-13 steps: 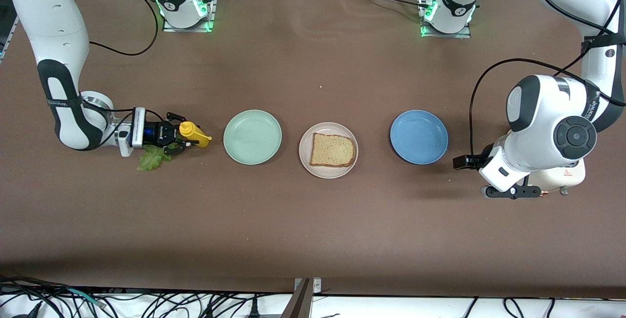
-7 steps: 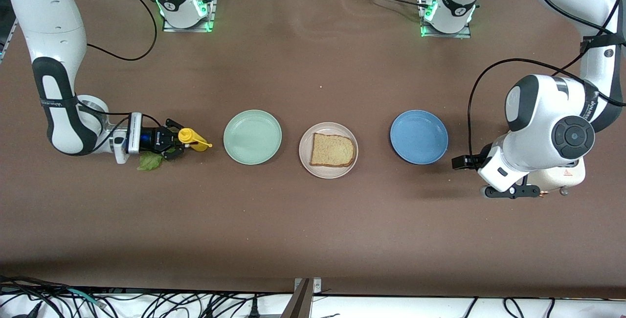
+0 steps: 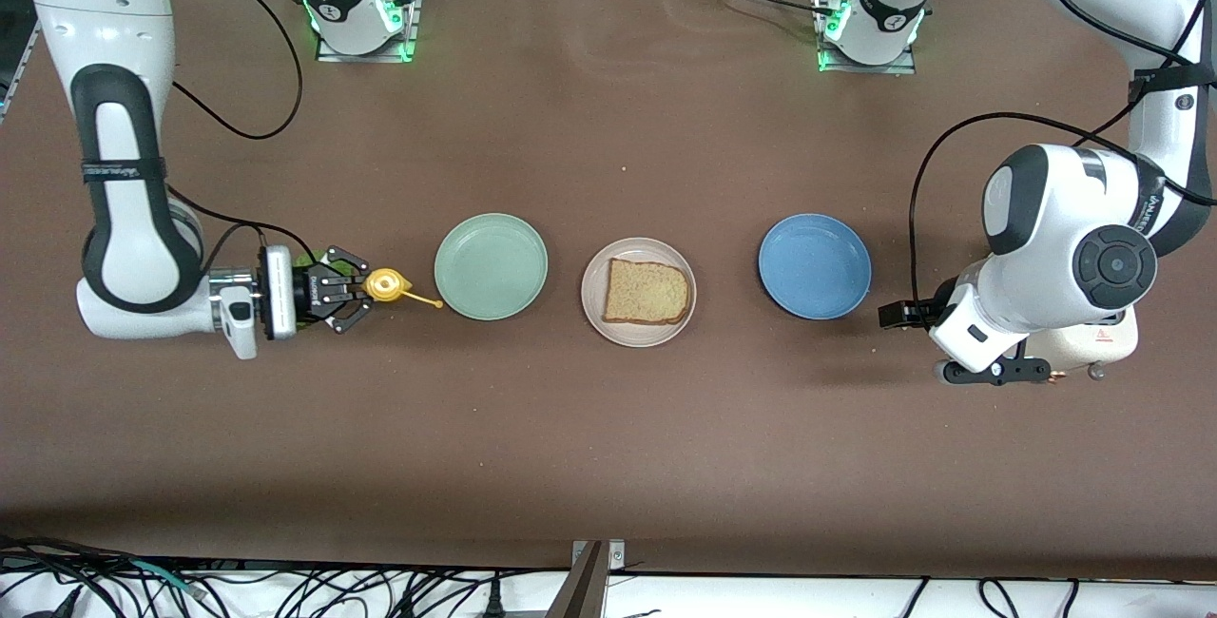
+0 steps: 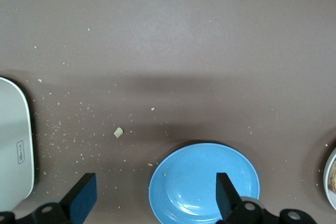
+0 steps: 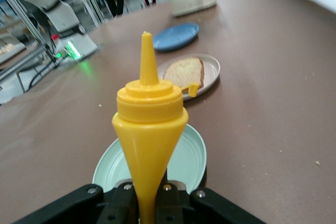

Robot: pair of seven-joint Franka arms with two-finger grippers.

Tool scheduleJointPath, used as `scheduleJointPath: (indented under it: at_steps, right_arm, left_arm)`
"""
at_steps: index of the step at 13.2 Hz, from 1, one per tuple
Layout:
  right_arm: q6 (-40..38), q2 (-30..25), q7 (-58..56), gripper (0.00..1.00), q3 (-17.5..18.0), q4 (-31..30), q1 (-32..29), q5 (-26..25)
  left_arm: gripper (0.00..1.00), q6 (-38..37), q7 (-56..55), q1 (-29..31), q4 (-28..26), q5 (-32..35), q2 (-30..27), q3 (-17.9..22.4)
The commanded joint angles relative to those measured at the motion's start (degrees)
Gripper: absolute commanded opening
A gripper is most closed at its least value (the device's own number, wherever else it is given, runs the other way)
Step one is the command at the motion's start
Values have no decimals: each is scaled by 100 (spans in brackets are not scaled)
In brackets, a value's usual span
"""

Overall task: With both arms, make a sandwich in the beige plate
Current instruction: 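Reach the right gripper to the yellow bottle and grasp it, then lift the yellow bottle with the right gripper and tilt it over the toast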

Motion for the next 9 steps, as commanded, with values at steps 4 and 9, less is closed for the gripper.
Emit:
scheduleJointPath:
  at_steps: [4, 9]
  right_arm:
    - [655, 17, 2311, 0, -41, 873, 970, -1529]
    - [778, -70, 4035, 0, -58, 1200, 1945, -3418]
  left_arm:
    - [100, -569, -40, 96, 0, 215, -358, 168]
    - [100, -666, 39, 605, -105, 224, -752, 178]
